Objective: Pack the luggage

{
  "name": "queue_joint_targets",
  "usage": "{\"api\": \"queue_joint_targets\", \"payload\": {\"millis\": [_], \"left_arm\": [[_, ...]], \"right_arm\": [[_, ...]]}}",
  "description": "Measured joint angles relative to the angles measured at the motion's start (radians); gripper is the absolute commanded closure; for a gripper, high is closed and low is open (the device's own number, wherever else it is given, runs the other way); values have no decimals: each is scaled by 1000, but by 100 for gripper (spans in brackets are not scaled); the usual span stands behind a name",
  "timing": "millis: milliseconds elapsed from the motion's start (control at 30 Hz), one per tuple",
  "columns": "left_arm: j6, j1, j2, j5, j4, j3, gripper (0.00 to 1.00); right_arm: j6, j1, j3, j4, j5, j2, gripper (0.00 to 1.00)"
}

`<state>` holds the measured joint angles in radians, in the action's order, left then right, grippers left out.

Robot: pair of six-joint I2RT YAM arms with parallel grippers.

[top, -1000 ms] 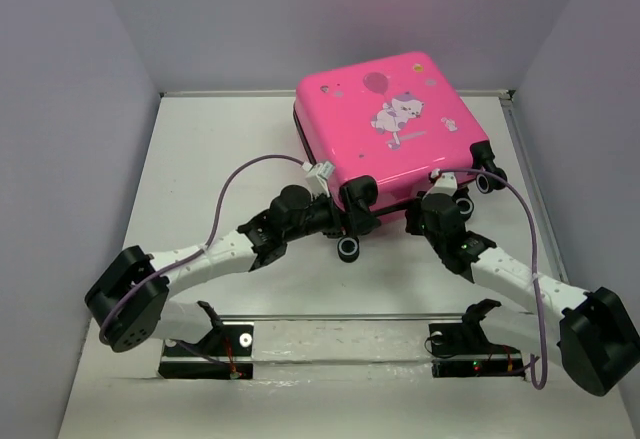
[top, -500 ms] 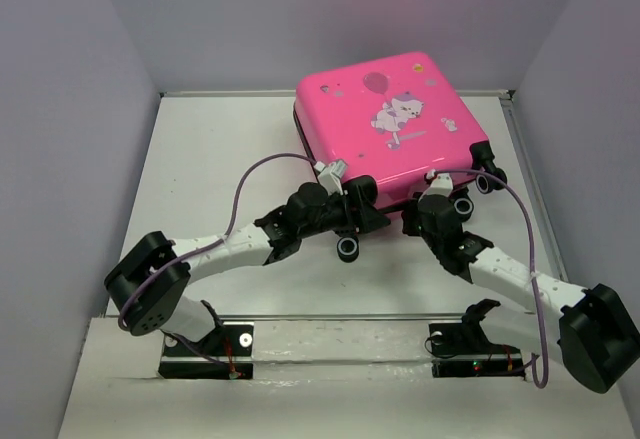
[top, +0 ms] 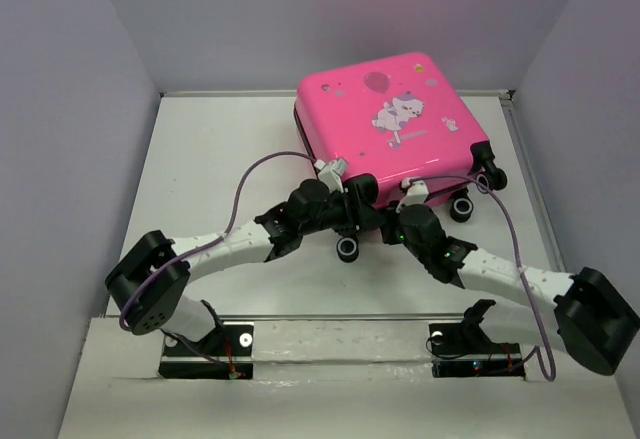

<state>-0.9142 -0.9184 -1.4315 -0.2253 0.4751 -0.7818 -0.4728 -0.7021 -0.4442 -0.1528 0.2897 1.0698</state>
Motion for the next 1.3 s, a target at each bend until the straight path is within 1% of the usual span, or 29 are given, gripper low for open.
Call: {"api": "queue_joint_targets", "payload": {"millis": [33, 67, 100, 167, 233, 333, 467, 567, 633, 667, 767, 867, 967, 1033, 1100, 1133, 1167, 1200, 1233, 1267, 1300], "left_arm": [[-1, 3, 0, -12, -11, -11, 94], [-3, 6, 0, -20, -24, -18, 94], [-1, 19, 7, -42, -51, -19, 94], [-1, 48, 18, -76, -88, -19, 94], [-6, 65, 35, -91, -98, -19, 94], [-28, 72, 59, -105, -79, -19, 94], [-77, 61, 84, -143, -18, -19, 94], [-101, 47, 102, -160, 22, -19, 94], [-110, 43, 104, -169, 31, -24, 94], [-124, 42, 102, -172, 33, -31, 94], [-152, 43, 77, -173, 50, -72, 94], [-157, 43, 35, -171, 68, -120, 94], [-152, 66, 18, -154, 82, -133, 94], [-152, 79, 18, -149, 88, -133, 94], [-152, 83, 18, -139, 108, -131, 94], [-153, 82, 18, -135, 120, -127, 94], [-151, 79, 18, -133, 126, -124, 94], [-150, 76, 19, -131, 129, -120, 94], [-147, 70, 21, -126, 140, -109, 94], [-143, 64, 27, -117, 148, -89, 87], [-139, 61, 35, -112, 150, -71, 82]], "right_arm": [[-1, -29, -2, -18, -1, 20, 93], [-11, -92, -17, -63, 21, 76, 93], [-23, -119, -21, -90, 44, 111, 93], [-45, -139, -22, -164, 65, 165, 93], [-52, -150, -12, -206, 70, 169, 93], [-71, -204, 38, -277, 43, 77, 93], [-71, -231, 98, -329, 16, -64, 93], [-69, -246, 168, -347, 13, -209, 93], [-70, -251, 191, -354, 14, -251, 93], [-74, -251, 211, -388, 13, -266, 93], [-89, -251, 217, -501, -6, -194, 93], [-126, -250, 175, -695, -48, -8, 93], [-177, -247, 143, -919, -42, 180, 93], [-198, -247, 122, -1014, -32, 269, 93], [-216, -250, 108, -1073, -13, 315, 78], [-224, -256, 108, -1091, -8, 322, 69], [-234, -259, 109, -1093, -4, 321, 60], [-243, -276, 122, -1094, -21, 310, 44], [-243, -294, 135, -1094, -30, 294, 38], [-255, -315, 166, -1067, -41, 251, 33], [-257, -330, 189, -1016, -43, 201, 24]]}}
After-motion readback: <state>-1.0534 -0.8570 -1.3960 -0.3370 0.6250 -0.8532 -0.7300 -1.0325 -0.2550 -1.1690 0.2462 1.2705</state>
